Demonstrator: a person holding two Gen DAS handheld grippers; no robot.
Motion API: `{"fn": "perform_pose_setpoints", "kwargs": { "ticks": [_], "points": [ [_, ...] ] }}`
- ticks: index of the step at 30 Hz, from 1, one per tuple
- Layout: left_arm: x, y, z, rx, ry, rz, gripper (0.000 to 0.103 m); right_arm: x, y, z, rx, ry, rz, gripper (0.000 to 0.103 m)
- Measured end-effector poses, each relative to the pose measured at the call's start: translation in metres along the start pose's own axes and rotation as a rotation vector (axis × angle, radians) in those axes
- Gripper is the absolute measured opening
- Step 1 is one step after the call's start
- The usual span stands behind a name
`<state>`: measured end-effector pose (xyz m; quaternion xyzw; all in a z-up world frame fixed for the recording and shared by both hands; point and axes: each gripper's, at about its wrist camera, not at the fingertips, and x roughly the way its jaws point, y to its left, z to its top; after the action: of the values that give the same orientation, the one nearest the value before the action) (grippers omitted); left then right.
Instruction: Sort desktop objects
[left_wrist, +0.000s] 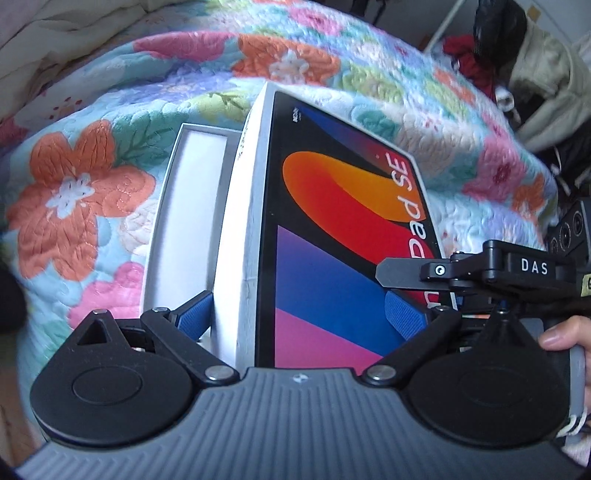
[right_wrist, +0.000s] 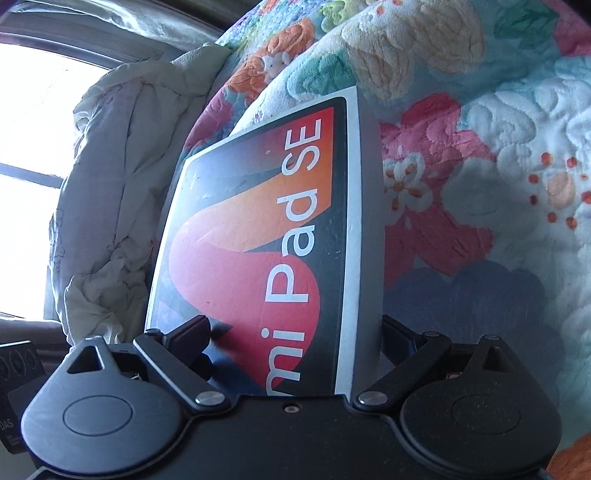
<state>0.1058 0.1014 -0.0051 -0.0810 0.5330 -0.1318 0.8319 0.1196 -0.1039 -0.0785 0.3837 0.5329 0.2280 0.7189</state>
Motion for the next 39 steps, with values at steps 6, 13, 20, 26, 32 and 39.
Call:
{"fn": "perform_pose_setpoints", "kwargs": {
  "ticks": [6,13,20,26,32,39],
  "points": [
    [0.008,0.014,0.004,0.021,0.146,0.002,0.099,0.017,0.000,-0.012,0.018,0.073,0.015,0.096],
    [0.004,-0.014,-0.014,0.392,0.187,0.188,0.095,0.033,0.012,-0.012,-0.040,0.084,0.033,0.083],
    [-0.002,-0.003,-0.006,0.364,0.127,0.125,0.094,0.033,0.021,-0.008,-0.088,0.044,-0.001,0.080],
    [0.005,0.014,0.000,0.312,0.146,0.092,0.096,0.032,0.020,-0.003,-0.089,0.044,-0.018,0.081],
    [0.004,0.014,0.002,0.342,0.158,0.100,0.094,0.037,0.027,-0.007,-0.146,0.030,-0.041,0.080],
    [-0.003,0.008,0.009,0.384,0.145,0.091,0.094,0.039,0.033,-0.007,-0.173,0.006,-0.068,0.082]
  ]
}}
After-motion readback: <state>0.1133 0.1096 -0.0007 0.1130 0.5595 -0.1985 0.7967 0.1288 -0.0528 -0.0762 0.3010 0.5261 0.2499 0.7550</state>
